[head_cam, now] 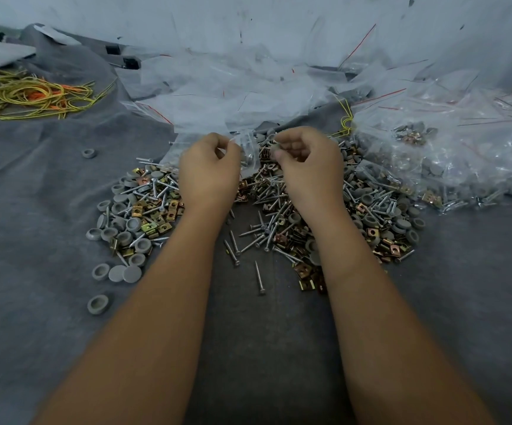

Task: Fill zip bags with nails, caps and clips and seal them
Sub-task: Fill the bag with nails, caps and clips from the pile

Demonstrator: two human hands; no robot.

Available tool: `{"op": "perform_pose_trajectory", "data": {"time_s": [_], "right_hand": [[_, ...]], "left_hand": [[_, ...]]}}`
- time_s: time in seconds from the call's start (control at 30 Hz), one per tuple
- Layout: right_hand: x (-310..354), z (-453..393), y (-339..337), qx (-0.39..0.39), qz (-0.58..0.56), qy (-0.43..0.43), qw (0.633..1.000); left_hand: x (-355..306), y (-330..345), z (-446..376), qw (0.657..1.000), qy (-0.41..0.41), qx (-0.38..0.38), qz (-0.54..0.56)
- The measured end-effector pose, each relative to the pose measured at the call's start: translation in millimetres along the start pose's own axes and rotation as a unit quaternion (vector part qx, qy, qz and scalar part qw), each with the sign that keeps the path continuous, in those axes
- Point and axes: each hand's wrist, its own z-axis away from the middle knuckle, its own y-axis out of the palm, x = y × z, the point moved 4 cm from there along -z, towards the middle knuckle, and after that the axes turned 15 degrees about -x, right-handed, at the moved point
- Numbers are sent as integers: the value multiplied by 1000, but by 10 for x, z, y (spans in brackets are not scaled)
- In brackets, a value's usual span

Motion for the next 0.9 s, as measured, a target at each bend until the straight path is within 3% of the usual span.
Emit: {"op": "perform_pose_trajectory", "data": {"time_s": [0.17,0.33,0.43,0.57,0.67,0.77,0.9], "right_hand": [[54,47,48,32,6,-53,998],[-48,130,206,145,190,-139,961],[5,139,157,130,173,-158,963],[48,48,4,47,139,-138,979],[-101,-149,-160,-14,194,-68,979],[-269,-342,-219,-3,239,2,971],[-311,-527,-79,70,284,-22,956]], "left_hand": [[-26,53,45,999,12,34,13],[-25,62,48,999,2,45,14],[-25,51,42,999,8,34,15],[1,36,8,1000,-7,2,31],[0,53,8,1000,-5,2,22],[-1,71,19,1000,-14,8,20],[13,87,20,999,-16,18,23]]}}
